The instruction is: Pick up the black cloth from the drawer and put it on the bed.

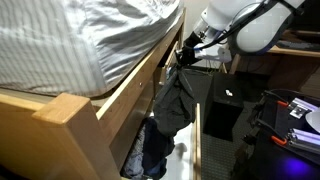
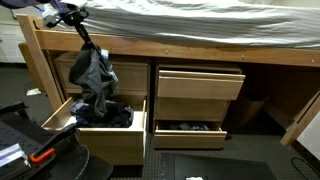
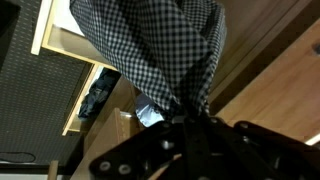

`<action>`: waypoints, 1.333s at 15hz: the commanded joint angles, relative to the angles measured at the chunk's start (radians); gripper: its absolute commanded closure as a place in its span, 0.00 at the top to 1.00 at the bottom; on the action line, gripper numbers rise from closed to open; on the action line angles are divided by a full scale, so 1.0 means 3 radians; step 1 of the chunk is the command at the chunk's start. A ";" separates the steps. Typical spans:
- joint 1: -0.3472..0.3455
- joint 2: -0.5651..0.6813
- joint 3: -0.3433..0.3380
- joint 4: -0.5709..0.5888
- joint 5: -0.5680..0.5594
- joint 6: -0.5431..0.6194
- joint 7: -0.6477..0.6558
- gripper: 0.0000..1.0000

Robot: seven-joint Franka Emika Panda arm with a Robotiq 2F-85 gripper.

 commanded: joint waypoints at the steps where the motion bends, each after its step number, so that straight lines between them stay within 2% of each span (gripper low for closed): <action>1: 0.0908 0.0097 -0.0909 0.0004 -0.0125 0.0108 0.0297 0.00; 8: 0.2775 0.0853 -0.2573 0.0021 0.0255 0.0109 0.0595 0.00; 9: 0.3005 0.1018 -0.2731 0.0013 0.0577 0.0060 0.0425 0.00; 11: 0.3467 0.1352 -0.3094 -0.0076 0.0871 -0.0050 0.0411 0.00; 14: 0.3796 0.1818 -0.3397 -0.0153 0.1091 -0.0229 0.0397 0.00; 17: 0.3952 0.2089 -0.3610 -0.0231 0.1155 -0.0244 0.0327 0.00; 18: 0.4071 0.1995 -0.3773 -0.0247 0.1158 -0.0294 0.0228 0.00; 19: 0.4317 0.1623 -0.4053 -0.0226 0.1191 -0.0391 0.0070 0.00; 20: 0.4513 0.1473 -0.4255 -0.0274 0.1234 -0.0321 -0.0065 0.00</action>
